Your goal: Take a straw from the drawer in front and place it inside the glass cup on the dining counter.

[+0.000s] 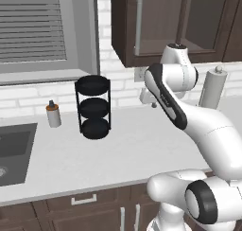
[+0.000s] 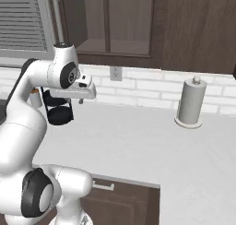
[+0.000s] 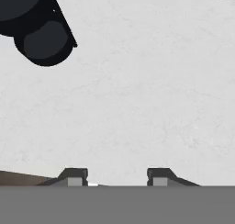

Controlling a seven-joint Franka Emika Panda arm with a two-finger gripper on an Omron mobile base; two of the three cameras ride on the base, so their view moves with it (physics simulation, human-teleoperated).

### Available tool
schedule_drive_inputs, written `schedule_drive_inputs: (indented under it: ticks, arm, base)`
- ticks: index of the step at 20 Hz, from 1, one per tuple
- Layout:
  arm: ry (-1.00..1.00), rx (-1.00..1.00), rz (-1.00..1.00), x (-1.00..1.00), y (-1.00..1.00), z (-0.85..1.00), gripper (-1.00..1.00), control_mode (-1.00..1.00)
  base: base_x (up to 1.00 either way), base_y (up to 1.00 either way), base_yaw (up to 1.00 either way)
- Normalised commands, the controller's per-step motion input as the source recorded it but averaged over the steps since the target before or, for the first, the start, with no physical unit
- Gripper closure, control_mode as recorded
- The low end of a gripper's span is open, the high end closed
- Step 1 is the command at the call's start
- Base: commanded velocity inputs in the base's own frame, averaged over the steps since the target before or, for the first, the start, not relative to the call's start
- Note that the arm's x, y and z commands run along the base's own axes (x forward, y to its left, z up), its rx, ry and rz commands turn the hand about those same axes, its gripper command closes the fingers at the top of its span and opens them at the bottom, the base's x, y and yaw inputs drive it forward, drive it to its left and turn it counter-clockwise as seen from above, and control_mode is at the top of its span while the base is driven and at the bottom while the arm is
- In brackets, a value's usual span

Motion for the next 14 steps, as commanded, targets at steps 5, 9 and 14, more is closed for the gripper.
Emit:
schedule_drive_inputs:
  ticks: [5, 9, 14]
  arm:
    - [0.00, 0.00, 0.00, 0.00, 0.00, 0.00, -1.00, 1.00]
    - [0.00, 0.00, 0.00, 0.00, 0.00, 0.00, -1.00, 1.00]
    - [0.00, 0.00, 0.00, 0.00, 0.00, 0.00, -1.00, 1.00]
  base:
    - [-0.01, 0.00, 0.00]
    - [-0.38, 0.01, -0.01]
    - [-0.76, 0.22, -0.20]
